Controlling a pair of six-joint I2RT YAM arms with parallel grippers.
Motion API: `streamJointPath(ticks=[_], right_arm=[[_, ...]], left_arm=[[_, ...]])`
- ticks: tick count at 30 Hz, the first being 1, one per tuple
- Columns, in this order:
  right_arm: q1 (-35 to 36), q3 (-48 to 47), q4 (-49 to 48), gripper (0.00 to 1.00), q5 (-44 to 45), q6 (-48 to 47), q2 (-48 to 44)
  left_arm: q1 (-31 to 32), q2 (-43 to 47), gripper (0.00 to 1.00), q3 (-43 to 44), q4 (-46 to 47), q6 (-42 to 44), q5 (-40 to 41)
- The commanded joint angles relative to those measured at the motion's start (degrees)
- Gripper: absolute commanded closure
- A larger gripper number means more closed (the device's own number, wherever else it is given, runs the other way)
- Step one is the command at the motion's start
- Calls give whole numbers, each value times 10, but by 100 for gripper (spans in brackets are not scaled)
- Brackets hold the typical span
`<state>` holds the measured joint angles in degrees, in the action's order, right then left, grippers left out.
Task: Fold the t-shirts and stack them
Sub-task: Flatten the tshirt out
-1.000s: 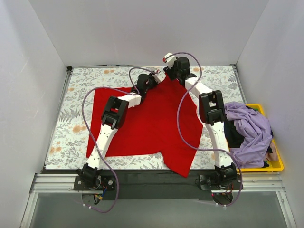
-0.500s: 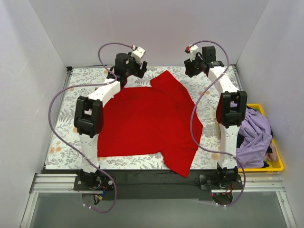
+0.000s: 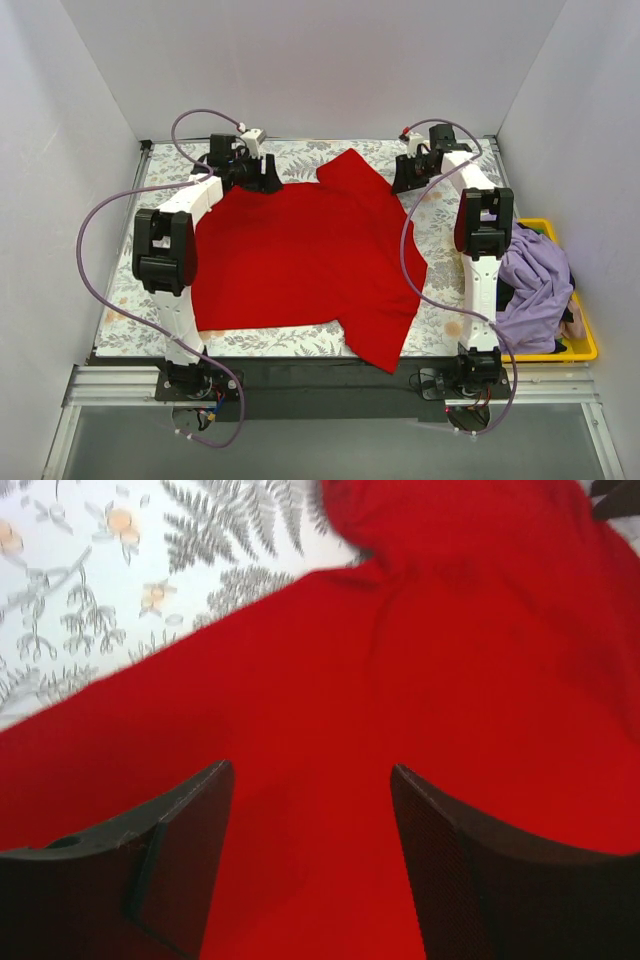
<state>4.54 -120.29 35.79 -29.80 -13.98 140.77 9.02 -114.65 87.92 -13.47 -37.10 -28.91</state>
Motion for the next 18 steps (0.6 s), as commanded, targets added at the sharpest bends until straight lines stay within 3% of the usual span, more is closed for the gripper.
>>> streamJointPath(ticks=[1, 5, 10, 12, 13, 18], right_arm=[[-4, -16, 24, 53, -29, 26, 22], [-5, -14, 32, 64, -55, 39, 35], [-11, -4, 45, 70, -111, 48, 29], [-12, -7, 47, 92, -105, 49, 27], [-15, -13, 46, 99, -76, 48, 25], [-16, 0, 2, 99, 114, 37, -15]], left_arm=[[-9, 57, 37, -8, -23, -10, -18], [-31, 51, 37, -7, -31, -20, -8], [-77, 26, 37, 10, -44, -58, -15], [-87, 17, 37, 12, -46, -62, -21], [-89, 15, 37, 9, -45, -63, -17], [-89, -7, 37, 21, -62, -33, 54]])
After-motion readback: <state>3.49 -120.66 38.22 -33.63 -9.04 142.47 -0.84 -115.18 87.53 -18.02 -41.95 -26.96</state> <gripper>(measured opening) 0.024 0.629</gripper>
